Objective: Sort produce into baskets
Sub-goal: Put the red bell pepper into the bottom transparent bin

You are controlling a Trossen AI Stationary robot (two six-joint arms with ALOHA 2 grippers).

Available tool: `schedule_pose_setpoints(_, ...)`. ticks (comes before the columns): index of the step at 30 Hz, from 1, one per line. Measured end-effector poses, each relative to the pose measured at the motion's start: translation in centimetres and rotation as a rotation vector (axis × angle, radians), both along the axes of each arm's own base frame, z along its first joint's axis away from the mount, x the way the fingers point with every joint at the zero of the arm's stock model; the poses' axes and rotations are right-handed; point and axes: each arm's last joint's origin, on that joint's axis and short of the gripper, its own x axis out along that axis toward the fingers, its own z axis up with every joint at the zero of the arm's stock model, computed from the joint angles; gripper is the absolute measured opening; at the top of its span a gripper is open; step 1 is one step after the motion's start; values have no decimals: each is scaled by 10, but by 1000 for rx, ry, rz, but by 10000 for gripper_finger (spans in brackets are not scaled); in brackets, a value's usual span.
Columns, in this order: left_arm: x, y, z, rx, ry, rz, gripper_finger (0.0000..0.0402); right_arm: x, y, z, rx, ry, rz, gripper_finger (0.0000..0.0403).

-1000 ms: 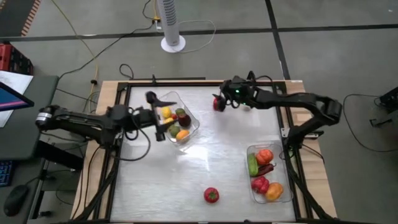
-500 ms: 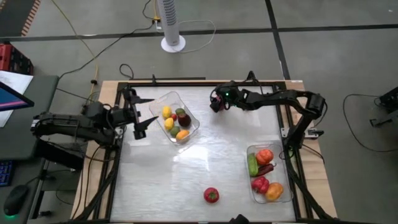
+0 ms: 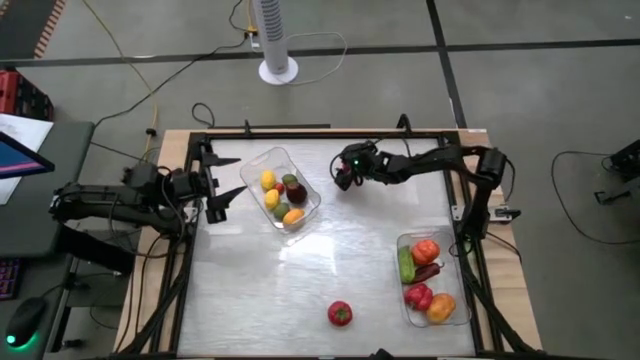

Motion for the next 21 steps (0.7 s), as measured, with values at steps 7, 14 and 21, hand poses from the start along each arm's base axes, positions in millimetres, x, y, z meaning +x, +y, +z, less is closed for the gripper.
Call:
schedule_pose_setpoints(7, 0, 0, -1, -2, 10, 3, 278, 3, 12, -7, -50, 82, 3, 351)
schedule_pose_setpoints(14, 0, 0, -1, 7, 17, 10, 278, 5, 27, -10, -162, 195, -5, 317)
schedule_pose_setpoints(21, 0, 0, -1, 7, 16, 11, 278, 6, 31, -10, -199, 222, -9, 298)
